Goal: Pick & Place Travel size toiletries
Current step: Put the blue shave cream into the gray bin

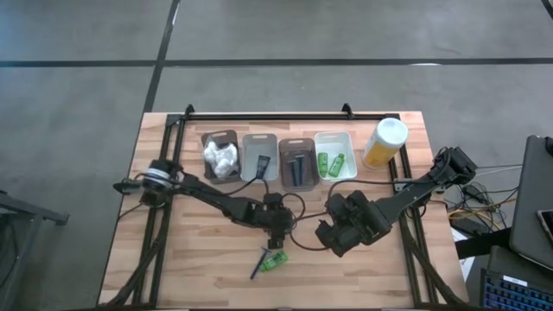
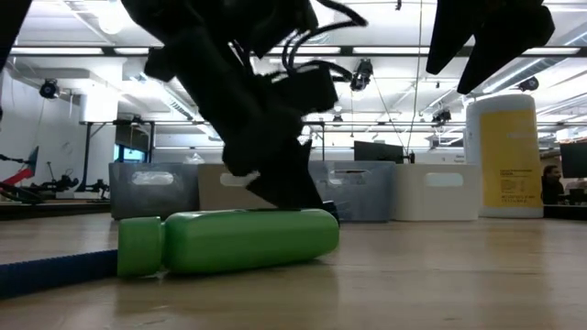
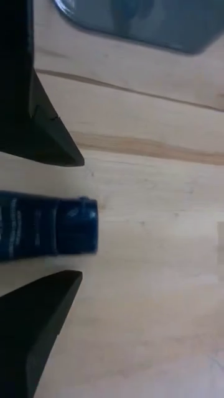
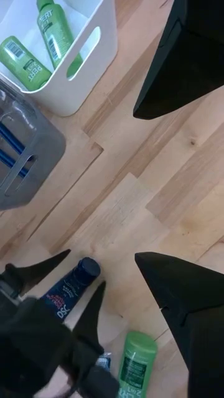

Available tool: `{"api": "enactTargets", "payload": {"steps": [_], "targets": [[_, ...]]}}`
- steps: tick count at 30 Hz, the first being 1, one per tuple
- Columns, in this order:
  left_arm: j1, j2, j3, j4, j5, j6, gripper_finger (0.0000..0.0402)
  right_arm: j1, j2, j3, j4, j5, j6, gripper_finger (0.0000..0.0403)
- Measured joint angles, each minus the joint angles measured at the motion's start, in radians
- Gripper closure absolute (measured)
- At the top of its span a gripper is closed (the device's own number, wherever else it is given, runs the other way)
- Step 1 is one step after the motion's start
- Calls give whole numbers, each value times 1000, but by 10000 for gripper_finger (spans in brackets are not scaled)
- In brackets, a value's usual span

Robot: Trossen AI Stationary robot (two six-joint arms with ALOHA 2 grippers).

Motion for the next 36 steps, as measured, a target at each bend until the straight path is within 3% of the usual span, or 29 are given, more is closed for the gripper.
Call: {"api": "enactTargets", "payload": {"steps": [5,14,21,28,31,36], "targets": [[7,18,2,4,21,0,152,0,0,0,-3,0,4,39],[5,19,2,6,26,46,276,0,0,0,-23,0,3,39],[7,-83,1,-89,0,-48,277,0,-2,0,-30,1,-5,39],[11,-344,0,-300,-293,-435,277,0,-11,0,-48,13,10,39],[66,-442,-5,-304,-411,-567,277,-2,-12,0,-69,24,32,39],[245,-500,-6,-300,-422,-684,277,-3,-12,0,-77,40,41,39]]}}
